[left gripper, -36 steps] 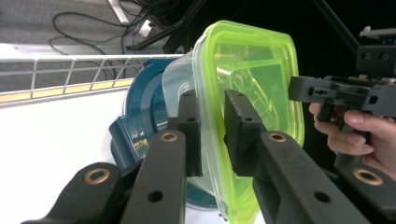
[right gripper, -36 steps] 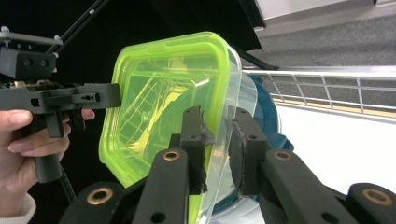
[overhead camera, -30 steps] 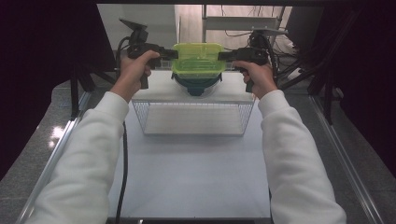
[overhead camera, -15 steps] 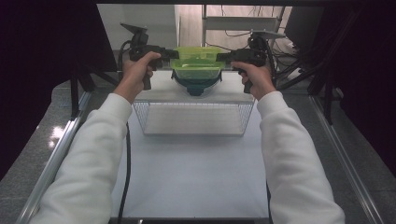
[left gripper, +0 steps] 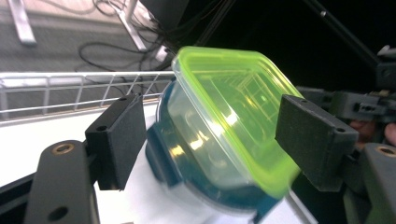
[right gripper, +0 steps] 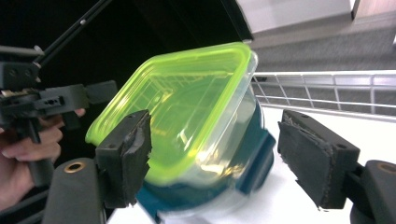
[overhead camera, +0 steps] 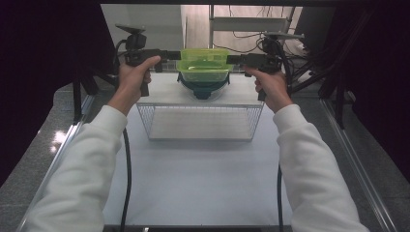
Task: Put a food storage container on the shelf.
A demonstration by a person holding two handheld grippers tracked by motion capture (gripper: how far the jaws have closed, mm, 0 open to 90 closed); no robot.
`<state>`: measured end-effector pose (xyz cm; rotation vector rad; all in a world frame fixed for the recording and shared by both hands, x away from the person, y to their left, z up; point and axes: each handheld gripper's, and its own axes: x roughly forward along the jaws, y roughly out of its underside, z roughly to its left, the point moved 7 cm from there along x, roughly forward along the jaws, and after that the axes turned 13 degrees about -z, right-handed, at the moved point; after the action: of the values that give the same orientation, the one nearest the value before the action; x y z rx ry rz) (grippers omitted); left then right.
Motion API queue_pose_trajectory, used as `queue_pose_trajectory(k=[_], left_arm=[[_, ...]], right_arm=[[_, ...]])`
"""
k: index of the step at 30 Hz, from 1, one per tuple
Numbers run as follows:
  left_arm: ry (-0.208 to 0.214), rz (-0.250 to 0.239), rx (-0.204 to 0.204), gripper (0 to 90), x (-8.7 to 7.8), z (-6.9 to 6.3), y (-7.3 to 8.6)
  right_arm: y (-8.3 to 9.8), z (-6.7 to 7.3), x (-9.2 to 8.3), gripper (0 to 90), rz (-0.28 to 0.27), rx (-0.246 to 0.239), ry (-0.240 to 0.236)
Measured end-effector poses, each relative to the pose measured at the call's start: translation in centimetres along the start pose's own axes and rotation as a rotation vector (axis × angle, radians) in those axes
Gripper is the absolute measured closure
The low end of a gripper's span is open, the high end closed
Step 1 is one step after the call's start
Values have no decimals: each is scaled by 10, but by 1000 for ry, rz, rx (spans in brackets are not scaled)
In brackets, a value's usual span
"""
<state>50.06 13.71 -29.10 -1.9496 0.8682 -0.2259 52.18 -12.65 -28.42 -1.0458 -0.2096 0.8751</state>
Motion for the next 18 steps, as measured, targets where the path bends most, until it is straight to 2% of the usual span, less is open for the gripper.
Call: queue_pose_trajectory(k=[4,7,10,11,12,13,16,18], left_arm=[[11,-4,102,223,-24,-14,13],[46,1,123,218,-43,-21,27],[46,-5,160,216,-60,-26,42],[45,-7,190,216,-69,-29,53],[42,-6,198,216,-72,-30,57],[42,-10,217,216,-81,-33,69],[31,2,239,215,-94,-37,94],[7,15,261,215,-106,-36,119]], right_arm=[[10,10,-24,236,-12,-89,-39],[21,14,-45,231,-2,-178,-50],[34,15,-64,231,0,-240,-54],[37,15,-69,231,2,-249,-55],[45,15,-79,231,4,-273,-54],[48,15,-82,231,6,-281,-55],[72,10,-101,231,20,-328,-27],[90,5,-112,231,27,-338,-17]])
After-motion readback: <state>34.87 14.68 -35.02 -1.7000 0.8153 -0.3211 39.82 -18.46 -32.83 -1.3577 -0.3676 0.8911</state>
